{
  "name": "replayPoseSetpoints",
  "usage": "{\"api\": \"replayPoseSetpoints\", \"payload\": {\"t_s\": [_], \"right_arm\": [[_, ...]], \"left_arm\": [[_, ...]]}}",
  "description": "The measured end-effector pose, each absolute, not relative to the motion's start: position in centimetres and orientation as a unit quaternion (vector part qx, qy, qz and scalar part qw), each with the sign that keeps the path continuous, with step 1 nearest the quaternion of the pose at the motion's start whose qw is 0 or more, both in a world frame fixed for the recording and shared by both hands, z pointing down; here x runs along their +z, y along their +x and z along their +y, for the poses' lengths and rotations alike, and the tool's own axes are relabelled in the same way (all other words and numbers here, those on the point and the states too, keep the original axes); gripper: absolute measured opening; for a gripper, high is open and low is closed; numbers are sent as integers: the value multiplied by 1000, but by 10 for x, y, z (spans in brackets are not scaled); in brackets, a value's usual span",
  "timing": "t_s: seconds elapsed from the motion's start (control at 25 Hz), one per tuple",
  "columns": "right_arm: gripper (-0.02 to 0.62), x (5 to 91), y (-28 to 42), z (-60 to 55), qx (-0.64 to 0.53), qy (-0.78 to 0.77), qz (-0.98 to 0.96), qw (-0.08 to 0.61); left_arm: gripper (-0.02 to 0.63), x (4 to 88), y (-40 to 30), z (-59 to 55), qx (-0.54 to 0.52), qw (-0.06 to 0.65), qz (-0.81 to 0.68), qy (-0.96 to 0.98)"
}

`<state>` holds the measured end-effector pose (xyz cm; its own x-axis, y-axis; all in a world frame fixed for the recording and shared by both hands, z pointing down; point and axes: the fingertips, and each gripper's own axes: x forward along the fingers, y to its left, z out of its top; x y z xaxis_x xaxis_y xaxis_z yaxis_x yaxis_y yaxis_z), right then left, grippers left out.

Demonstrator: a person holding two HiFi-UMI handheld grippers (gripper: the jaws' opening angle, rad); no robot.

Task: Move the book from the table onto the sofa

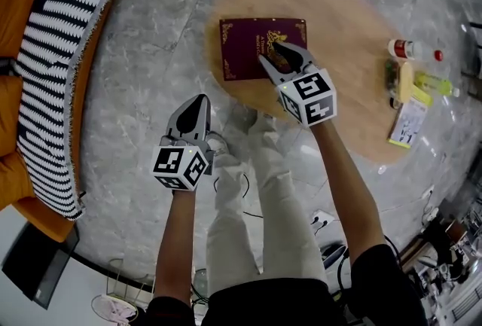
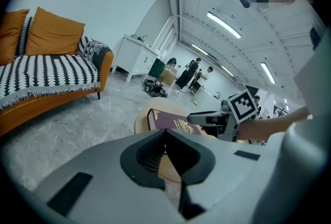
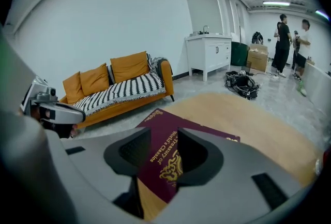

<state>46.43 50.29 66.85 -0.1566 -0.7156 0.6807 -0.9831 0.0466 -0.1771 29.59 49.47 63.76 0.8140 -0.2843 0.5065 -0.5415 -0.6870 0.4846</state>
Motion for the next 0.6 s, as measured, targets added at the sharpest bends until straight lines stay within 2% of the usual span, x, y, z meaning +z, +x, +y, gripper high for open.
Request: {"api": "replayPoseSetpoints", "payload": {"t_s": [0.12,0.24,0.6], "right_arm": [[225,680,472,502,324,617,-680,228],[266,689,481,500,327,628,-665,238],[275,718,486,508,362,634,-633,258]], "left_arm": [[15,642,293,494,201,325,-233,894],[15,646,291,493,200,334,-239,890],[15,653,286,494,195,355,-246,881]]}}
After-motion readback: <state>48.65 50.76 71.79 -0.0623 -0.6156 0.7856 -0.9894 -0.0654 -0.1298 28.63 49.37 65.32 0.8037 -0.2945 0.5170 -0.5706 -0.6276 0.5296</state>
